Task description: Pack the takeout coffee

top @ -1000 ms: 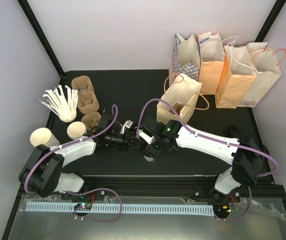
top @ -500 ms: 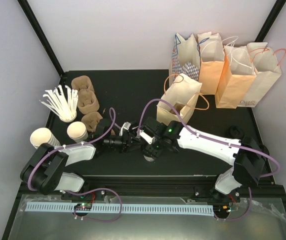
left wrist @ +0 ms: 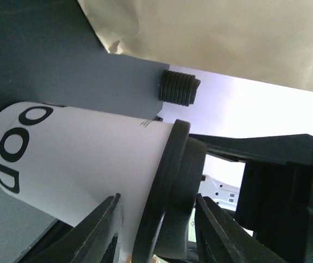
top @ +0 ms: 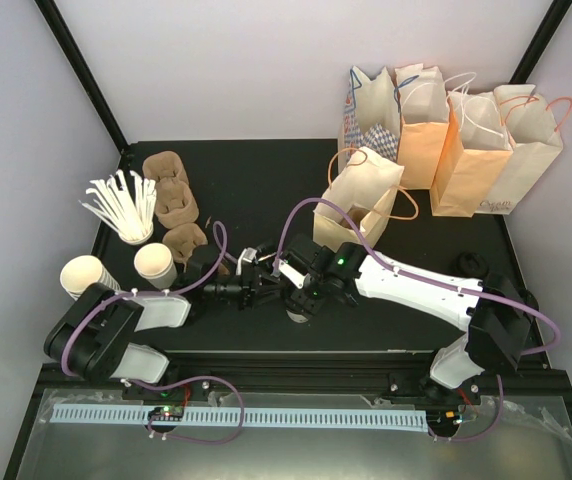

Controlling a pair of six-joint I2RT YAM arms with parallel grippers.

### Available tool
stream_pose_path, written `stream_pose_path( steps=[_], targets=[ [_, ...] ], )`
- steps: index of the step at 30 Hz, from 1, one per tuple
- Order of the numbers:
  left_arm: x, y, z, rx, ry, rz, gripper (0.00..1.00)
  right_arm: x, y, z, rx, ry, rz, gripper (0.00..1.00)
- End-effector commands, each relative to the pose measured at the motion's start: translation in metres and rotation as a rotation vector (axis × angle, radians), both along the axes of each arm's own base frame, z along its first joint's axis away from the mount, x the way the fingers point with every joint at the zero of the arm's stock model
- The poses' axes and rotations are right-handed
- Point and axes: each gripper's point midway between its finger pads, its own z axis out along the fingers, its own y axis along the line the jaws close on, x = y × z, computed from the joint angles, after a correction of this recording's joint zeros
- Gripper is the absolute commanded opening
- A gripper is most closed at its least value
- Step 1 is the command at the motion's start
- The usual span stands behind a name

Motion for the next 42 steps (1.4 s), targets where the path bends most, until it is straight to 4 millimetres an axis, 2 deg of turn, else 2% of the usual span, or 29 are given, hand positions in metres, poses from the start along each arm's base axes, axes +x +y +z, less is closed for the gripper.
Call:
stream_pose_path(
  steps=[1,6,11,18,21,26,33,37,42],
  targets=[
    [0.013,0.004,0.011,-0.036,-0.041,0.036,0.36,-0.007,-0.007,-0.022,-0.049,0.028,0.022,0.42],
    [0.017,0.008,0.004,0.002,-0.038,0.023,0.33,-0.008,-0.009,-0.026,-0.073,0.038,0.027,0.41],
    [0.013,0.009,-0.006,0.111,-0.072,-0.029,0.33,-0.009,-0.01,-0.028,-0.081,0.047,0.029,0.4],
    [0.003,0.006,-0.021,0.158,-0.057,-0.068,0.32,-0.009,-0.01,-0.028,-0.083,0.046,0.033,0.4],
    [0.003,0.004,-0.019,0.145,-0.069,-0.075,0.33,-0.009,-0.01,-0.028,-0.085,0.044,0.036,0.4],
    [0.008,-0.001,-0.003,0.094,-0.118,-0.071,0.4,-0.009,-0.01,-0.029,-0.089,0.049,0.034,0.4],
    [0.012,-0.004,0.012,-0.008,-0.132,-0.038,0.4,-0.01,-0.01,-0.029,-0.09,0.053,0.033,0.4],
    [0.009,-0.005,0.006,-0.005,-0.11,-0.053,0.36,-0.01,-0.01,-0.03,-0.09,0.058,0.031,0.4],
    [0.003,-0.002,-0.013,0.067,-0.079,-0.085,0.3,-0.009,-0.009,-0.031,-0.09,0.059,0.03,0.4]
  ],
)
